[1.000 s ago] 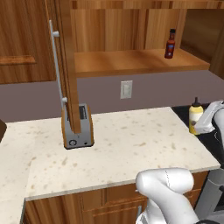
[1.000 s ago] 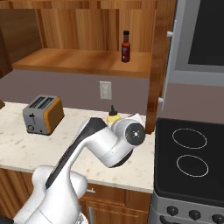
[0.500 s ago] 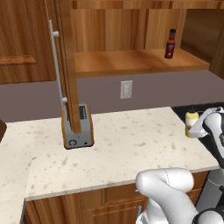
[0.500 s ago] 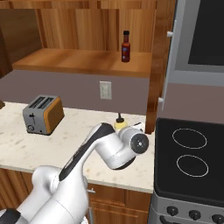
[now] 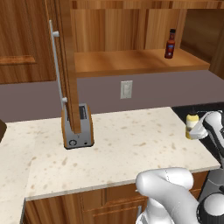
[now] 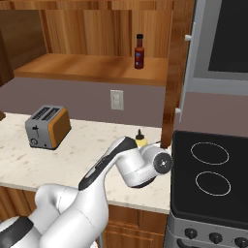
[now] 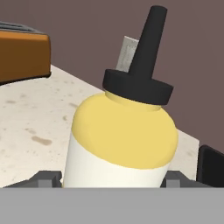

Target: Take 2 condiments from the cabinet and move them on the counter near the stove.Make sure the condiments are lined up with each other, next to each other.

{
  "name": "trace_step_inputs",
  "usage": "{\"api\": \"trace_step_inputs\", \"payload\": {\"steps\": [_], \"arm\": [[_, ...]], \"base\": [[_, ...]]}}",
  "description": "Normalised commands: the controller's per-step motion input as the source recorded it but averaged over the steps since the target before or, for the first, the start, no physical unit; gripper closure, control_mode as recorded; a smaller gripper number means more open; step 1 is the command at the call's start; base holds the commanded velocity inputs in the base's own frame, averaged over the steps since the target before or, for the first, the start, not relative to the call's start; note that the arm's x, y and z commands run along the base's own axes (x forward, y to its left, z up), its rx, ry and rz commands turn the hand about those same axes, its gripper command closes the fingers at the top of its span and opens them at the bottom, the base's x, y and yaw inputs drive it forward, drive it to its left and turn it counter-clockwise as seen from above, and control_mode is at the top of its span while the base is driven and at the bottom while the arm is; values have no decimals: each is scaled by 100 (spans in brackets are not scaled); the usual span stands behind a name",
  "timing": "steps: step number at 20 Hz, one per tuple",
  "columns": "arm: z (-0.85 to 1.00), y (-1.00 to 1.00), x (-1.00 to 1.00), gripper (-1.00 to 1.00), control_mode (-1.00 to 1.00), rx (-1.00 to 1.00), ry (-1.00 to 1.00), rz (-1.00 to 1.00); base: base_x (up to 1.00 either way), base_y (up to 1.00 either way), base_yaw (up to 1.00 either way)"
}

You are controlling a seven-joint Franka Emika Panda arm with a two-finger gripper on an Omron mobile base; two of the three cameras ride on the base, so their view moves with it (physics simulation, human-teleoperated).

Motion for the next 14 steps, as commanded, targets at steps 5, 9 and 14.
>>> {"api": "trace_step_inputs", "payload": {"steps": [5,9,14], "arm": [[-19,-19,0,100,-100,0,6,3],[-8,-21,0,100,-100,1,4,3],[-15,-12,3,100,-100,4,0,0]], "base": [[0,0,0],[0,0,0],[0,0,0]]}}
